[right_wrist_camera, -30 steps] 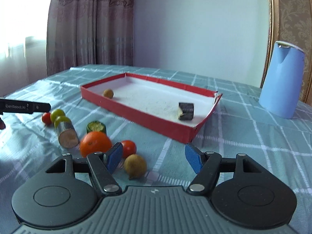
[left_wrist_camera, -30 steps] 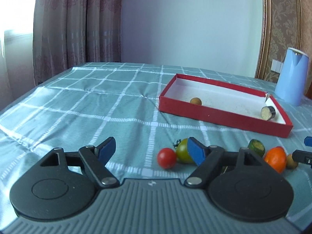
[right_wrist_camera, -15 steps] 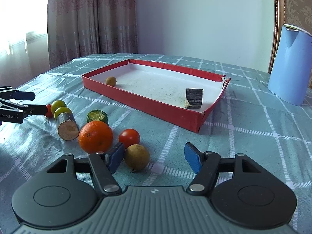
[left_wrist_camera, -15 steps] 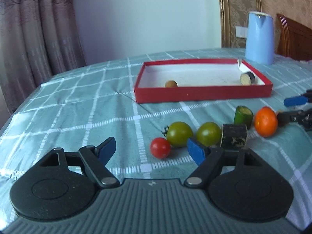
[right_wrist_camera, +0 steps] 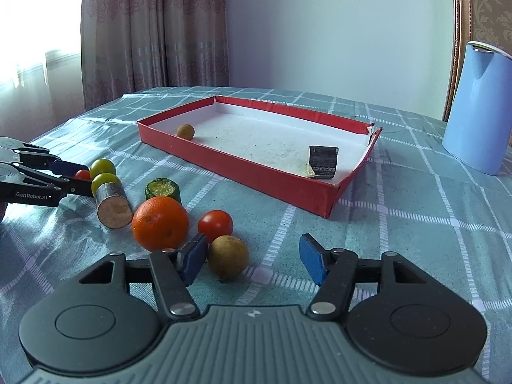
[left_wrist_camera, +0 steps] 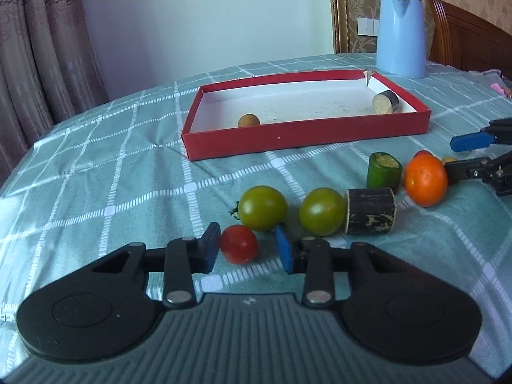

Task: Organize fruits
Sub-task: 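Grasp the red cherry tomato with the left tool while the right tool grasps the brown round fruit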

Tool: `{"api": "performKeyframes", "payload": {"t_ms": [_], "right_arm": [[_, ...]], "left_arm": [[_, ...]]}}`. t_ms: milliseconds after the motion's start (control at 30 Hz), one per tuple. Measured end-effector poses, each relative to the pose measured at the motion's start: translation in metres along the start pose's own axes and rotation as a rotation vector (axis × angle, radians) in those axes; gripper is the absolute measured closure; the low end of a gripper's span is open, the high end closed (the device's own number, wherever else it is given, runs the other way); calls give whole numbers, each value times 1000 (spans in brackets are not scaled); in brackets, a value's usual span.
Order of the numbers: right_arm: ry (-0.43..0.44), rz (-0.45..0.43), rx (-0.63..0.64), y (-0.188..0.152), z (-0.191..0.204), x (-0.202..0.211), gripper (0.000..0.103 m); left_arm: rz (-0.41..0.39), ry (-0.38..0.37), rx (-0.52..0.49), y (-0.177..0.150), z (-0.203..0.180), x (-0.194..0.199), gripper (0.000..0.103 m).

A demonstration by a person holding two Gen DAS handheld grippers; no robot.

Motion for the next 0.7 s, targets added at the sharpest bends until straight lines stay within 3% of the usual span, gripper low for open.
{"api": "performKeyframes", "payload": {"t_ms": [100,233,333,700], "right_arm": [[8,11,-3,-1,0,-2,48],[29,40,13,-3,4,-7,67],[25,41,38,-3,8,-7,73],[-18,-9,39,-1,6,2,76]], "left_arm": [[-8,34,-3,-1,-1,2,81],[-16,39,24,-5,3,5,81],[-21,56,25,-5,1,7,81],[-44,101,19,-8,-10,17,81]]}}
Point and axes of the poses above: each gripper's, at about its wrist camera, not at the fingertips, and x roughly against the way its jaws point, z to its left, y to its top, the point moved 5 cm from there along -x, roughly the way its jaws point, and after that the axes turned 5 degrees about y, right-handed, at the moved point
